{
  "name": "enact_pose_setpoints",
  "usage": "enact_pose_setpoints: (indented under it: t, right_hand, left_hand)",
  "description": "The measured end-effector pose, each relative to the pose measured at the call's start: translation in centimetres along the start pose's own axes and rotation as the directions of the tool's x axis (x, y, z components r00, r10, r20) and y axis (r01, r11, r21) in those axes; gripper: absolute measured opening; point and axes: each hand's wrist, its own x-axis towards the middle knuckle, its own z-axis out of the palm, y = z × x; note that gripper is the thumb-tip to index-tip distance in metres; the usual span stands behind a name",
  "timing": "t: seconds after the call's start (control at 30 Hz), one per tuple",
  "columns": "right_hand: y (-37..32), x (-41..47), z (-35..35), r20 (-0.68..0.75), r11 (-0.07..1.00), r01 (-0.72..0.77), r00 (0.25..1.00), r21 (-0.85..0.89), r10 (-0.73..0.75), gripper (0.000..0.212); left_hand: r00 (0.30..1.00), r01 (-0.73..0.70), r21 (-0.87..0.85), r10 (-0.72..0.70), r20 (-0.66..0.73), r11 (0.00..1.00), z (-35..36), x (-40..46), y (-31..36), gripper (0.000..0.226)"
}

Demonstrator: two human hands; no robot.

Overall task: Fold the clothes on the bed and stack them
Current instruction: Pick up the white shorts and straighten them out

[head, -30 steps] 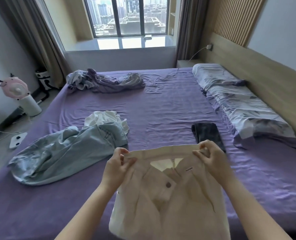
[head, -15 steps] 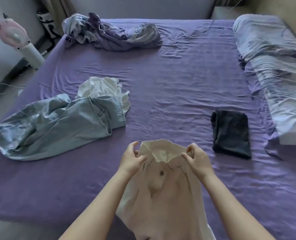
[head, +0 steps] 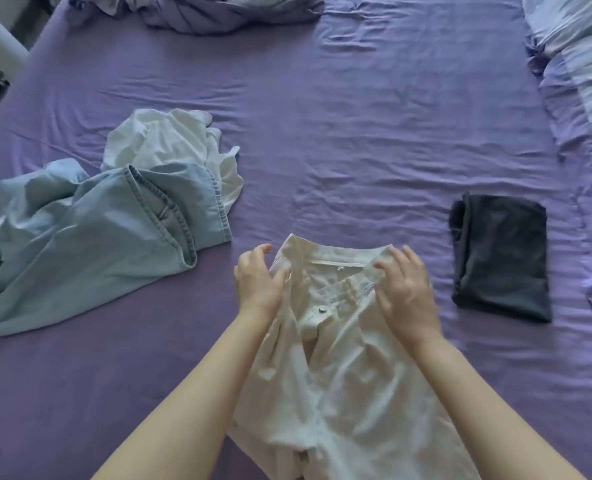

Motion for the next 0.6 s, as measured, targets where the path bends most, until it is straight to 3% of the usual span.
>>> enact_pose_setpoints:
  t: [0.07, 0.17, 0.27, 0.37, 0.43, 0.47, 0.53, 0.6]
  right_hand:
    - [0.0, -1.1, 2.4, 0.081, 0.998, 0.039, 0.996, 0.042, -0.043, 0.029]
    - [-0.1, -2.2, 5.7, 0.165, 0.991, 0.065, 0.983, 0.121, -0.084, 0.019]
    - [-0.2, -1.3, 8.5, 0.281, 0.995, -0.033, 0.96, 0.09, 0.006, 0.027]
    - [0.0, 0.2, 10.8, 0.52, 0.993, -0.113, 0.85, 0.017, 0.088, 0.054]
    - [0.0, 0.9, 11.7, 0.59, 0.991, -0.059, 0.799, -0.117, 0.117, 0.067]
    - [-0.2, 0.9, 11.8, 0.527, 0.989, -0.031, 0.843, -0.148, 0.105, 0.068]
    - [-0.5, 0.7, 11.5, 0.403, 0.978, 0.047, 0.914, -0.203, 0.04, 0.049]
    - [0.1, 0.4, 10.9, 0.278, 0.971, 0.045, 0.96, -0.237, 0.024, 0.041]
  left_hand:
    - [0.969, -0.239, 0.187, 0.246, -0.012, 0.953, 1.9, 0.0, -1.2, 0.035]
    - [0.817, -0.573, 0.187, 0.536, 0.214, 0.798, 4.5, 0.5, -3.2, 0.032]
    - [0.666, -0.71, 0.147, 0.59, 0.456, 0.688, 6.7, 2.4, -4.6, 0.036]
    - [0.515, -0.83, 0.24, 0.526, 0.676, 0.504, 8.2, 3.5, -4.6, 0.04]
    - [0.512, -0.853, 0.34, 0.507, 0.693, 0.397, 8.9, 4.1, -5.1, 0.047]
    - [0.522, -0.849, 0.352, 0.531, 0.667, 0.393, 8.9, 4.2, -4.9, 0.038]
    - [0.507, -0.86, 0.403, 0.61, 0.609, 0.312, 9.2, 4.6, -5.4, 0.009]
    - [0.553, -0.833, 0.397, 0.604, 0.574, 0.385, 9.1, 5.4, -5.6, 0.024]
